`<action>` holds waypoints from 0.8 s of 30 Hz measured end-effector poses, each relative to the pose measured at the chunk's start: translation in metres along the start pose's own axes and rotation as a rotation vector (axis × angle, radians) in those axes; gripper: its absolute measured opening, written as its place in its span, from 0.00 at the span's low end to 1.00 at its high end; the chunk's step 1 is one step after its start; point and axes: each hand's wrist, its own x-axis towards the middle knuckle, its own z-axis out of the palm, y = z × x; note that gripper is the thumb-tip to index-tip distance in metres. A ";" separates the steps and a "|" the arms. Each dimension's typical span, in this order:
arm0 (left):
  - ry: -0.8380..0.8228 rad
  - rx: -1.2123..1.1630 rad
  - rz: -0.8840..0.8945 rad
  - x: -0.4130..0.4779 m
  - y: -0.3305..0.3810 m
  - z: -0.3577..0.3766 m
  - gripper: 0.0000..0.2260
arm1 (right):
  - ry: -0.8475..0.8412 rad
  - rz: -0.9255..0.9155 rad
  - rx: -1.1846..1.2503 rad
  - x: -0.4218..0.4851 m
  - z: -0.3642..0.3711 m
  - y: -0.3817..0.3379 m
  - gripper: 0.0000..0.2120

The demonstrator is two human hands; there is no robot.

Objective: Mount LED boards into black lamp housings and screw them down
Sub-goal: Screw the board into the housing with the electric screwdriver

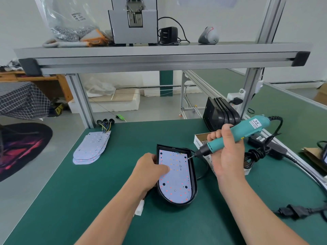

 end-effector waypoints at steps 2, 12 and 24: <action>0.006 0.004 0.005 0.000 0.000 0.000 0.18 | -0.013 -0.006 -0.026 0.000 0.000 0.002 0.07; 0.016 0.020 0.024 0.002 -0.003 0.001 0.19 | -0.051 -0.011 -0.075 -0.004 0.004 0.004 0.09; 0.023 0.039 0.059 0.009 -0.007 0.002 0.14 | -0.266 -0.044 -0.287 -0.007 0.011 0.011 0.15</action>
